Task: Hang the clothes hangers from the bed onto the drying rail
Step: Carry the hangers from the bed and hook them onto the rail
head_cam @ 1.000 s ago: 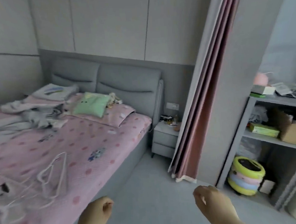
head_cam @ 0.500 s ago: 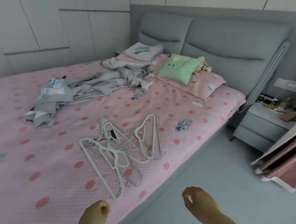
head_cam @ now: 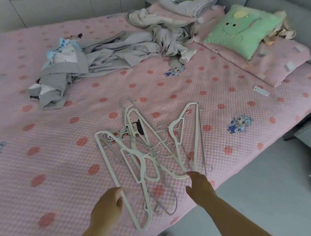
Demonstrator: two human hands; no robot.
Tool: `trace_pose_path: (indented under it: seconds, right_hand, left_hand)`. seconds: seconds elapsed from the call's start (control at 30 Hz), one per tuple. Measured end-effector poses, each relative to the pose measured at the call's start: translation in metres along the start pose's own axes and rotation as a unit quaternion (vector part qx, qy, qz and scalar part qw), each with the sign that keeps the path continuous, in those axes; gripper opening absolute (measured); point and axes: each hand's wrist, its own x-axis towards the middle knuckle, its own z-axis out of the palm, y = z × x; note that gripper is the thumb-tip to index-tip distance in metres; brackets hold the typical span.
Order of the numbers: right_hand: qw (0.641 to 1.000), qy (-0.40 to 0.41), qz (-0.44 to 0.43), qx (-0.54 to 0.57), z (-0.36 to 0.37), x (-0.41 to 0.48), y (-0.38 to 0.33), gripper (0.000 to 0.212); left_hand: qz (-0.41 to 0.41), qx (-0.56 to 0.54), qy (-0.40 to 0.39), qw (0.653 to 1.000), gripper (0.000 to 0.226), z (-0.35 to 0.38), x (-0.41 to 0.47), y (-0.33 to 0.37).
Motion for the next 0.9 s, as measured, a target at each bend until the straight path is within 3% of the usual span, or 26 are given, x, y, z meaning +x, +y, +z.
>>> trace_pose_path:
  seconds: [0.33, 0.5, 0.63, 0.8, 0.9]
  right_hand:
    - [0.995, -0.024, 0.089, 0.029, 0.014, 0.075, -0.014, 0.061]
    - [0.993, -0.021, 0.117, 0.000, 0.017, 0.078, -0.014, 0.040]
    - [0.991, -0.019, 0.128, -0.022, 0.009, 0.069, -0.009, 0.038]
    - [0.985, 0.023, 0.155, -0.067, -0.009, 0.058, 0.000, 0.036]
    - [0.980, 0.042, 0.126, -0.149, -0.028, 0.046, 0.003, 0.040]
  left_hand:
    - [0.031, 0.075, -0.132, 0.988, 0.062, 0.015, 0.076, -0.007]
    - [0.052, 0.113, -0.203, 0.971, 0.068, 0.023, 0.100, -0.011]
    - [0.056, 0.162, -0.229, 0.958, 0.071, 0.026, 0.108, -0.013]
    - [0.057, 0.192, -0.261, 0.944, 0.066, 0.019, 0.113, -0.010]
    - [0.055, 0.197, -0.253, 0.946, 0.050, 0.006, 0.115, -0.001]
